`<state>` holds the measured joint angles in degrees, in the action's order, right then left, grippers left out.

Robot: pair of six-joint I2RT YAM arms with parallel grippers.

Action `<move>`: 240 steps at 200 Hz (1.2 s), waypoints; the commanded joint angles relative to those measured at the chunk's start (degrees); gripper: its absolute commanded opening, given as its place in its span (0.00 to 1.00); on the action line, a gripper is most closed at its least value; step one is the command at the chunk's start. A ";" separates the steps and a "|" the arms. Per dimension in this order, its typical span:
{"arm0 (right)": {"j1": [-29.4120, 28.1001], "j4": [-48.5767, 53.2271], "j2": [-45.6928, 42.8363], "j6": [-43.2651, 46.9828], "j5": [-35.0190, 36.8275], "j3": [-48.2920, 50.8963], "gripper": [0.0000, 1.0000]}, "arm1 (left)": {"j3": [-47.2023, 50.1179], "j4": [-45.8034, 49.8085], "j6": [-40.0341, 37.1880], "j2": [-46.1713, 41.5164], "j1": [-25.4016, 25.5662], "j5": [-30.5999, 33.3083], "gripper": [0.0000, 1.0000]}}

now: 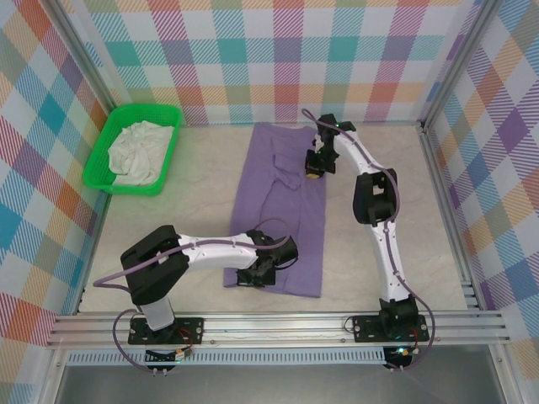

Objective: Fold and stack the t-shirts

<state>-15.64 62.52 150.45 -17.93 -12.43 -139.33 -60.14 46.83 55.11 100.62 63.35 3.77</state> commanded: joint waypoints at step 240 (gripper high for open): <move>-0.90 -16.39 -57.71 21.55 -9.10 46.41 0.49 | -4.59 -7.87 -25.35 -28.79 -17.55 19.45 0.90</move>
<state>-15.97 51.05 99.18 -3.40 -15.38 -101.69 -71.33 50.24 37.58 80.20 53.15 25.89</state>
